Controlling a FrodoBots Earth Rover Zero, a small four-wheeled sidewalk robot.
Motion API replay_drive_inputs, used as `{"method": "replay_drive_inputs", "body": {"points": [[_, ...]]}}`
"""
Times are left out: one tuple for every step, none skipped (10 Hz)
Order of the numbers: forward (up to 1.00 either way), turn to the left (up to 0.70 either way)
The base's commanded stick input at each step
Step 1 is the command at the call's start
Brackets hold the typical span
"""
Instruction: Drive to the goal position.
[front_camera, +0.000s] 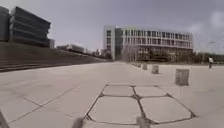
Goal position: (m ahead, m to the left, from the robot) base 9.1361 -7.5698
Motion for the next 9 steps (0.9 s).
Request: {"method": "replay_drive_inputs", "body": {"points": [[0.7,0.0],[0.7,0.0],[0.7,0.0],[0.7,0.0],[0.7,0.0],[0.7,0.0],[0.7,0.0],[0.7,0.0],[0.7,0.0]]}}
